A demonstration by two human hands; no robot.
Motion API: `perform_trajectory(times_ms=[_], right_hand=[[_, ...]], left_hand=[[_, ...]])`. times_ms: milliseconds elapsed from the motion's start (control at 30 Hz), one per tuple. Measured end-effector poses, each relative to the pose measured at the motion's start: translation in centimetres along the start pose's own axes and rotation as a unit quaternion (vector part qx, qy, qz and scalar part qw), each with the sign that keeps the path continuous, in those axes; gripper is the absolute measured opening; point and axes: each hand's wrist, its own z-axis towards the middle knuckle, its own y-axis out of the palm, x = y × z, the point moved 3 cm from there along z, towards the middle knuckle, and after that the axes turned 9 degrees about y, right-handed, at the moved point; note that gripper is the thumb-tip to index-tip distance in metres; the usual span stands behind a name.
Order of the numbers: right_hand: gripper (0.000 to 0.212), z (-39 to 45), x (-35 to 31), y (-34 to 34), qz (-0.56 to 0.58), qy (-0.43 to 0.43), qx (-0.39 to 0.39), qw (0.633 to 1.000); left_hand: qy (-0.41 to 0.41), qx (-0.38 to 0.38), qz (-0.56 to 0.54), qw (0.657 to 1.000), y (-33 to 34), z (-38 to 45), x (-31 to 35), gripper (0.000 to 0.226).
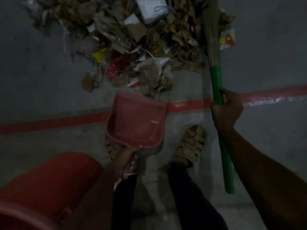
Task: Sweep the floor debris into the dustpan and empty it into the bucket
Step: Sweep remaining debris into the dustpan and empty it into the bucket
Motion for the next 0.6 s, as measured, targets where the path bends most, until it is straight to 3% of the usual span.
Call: perform_trajectory(times_ms=[200, 600], right_hand=[[0.051, 0.1, 0.8, 0.7, 0.0, -0.003, 0.004, 1.0], [0.041, 0.0, 2.6, 0.5, 0.006, -0.048, 0.014, 0.999]], left_hand=[[0.019, -0.07, 0.037, 0.997, -0.2, 2.5, 5.3, 0.055], [0.053, -0.072, 0.105, 0.99, 2.1, 4.3, 12.7, 0.053]])
